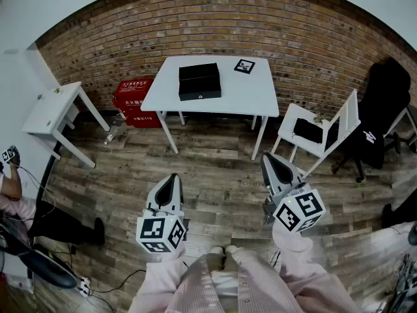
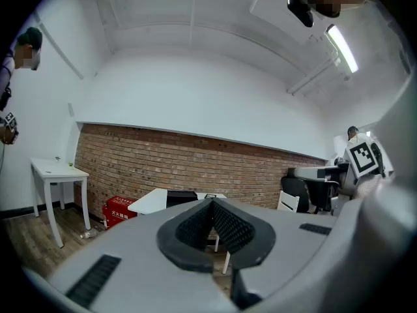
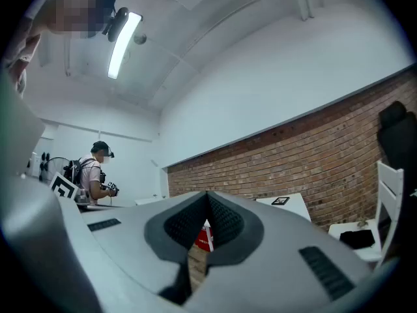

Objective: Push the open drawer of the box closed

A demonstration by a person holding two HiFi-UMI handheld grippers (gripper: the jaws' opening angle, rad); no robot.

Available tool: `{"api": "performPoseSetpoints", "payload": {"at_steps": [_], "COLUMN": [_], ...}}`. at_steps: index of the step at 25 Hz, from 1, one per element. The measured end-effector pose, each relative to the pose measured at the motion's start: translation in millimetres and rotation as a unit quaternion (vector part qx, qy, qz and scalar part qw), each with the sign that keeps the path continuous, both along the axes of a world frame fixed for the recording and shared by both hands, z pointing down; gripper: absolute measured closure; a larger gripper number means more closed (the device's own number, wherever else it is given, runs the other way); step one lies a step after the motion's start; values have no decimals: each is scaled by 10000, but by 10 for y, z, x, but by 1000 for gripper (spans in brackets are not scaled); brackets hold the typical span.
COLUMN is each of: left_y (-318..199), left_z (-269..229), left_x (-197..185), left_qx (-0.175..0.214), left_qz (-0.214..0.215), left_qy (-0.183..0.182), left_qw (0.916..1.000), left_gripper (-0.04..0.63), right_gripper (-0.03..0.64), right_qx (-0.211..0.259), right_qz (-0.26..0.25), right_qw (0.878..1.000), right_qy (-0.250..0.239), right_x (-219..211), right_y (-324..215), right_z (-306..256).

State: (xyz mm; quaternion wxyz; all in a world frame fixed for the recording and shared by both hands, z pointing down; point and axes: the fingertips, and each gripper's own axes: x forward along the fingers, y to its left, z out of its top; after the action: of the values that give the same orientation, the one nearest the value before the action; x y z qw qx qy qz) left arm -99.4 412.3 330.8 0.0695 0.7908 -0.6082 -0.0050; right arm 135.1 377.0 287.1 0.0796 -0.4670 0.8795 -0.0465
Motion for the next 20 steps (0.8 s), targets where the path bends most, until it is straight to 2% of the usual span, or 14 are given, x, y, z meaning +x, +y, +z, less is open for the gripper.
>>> {"api": "performPoseSetpoints", "payload": {"at_steps": [15, 20], "left_y": [-48, -77], "left_z": [57, 59], "left_x": [107, 189], "left_qx": [-127, -105], "left_qz": [-28, -208], "left_qy": [49, 47], "left_qw": [9999, 9997], "left_gripper": [600, 600], "right_gripper": [614, 614], "right_qx": [46, -6], "right_qz": [-97, -105], "right_qw": [9999, 9999], "right_qy": [30, 23], "right_x": [59, 146], "right_y": [-48, -77], "right_z": [22, 81]}}
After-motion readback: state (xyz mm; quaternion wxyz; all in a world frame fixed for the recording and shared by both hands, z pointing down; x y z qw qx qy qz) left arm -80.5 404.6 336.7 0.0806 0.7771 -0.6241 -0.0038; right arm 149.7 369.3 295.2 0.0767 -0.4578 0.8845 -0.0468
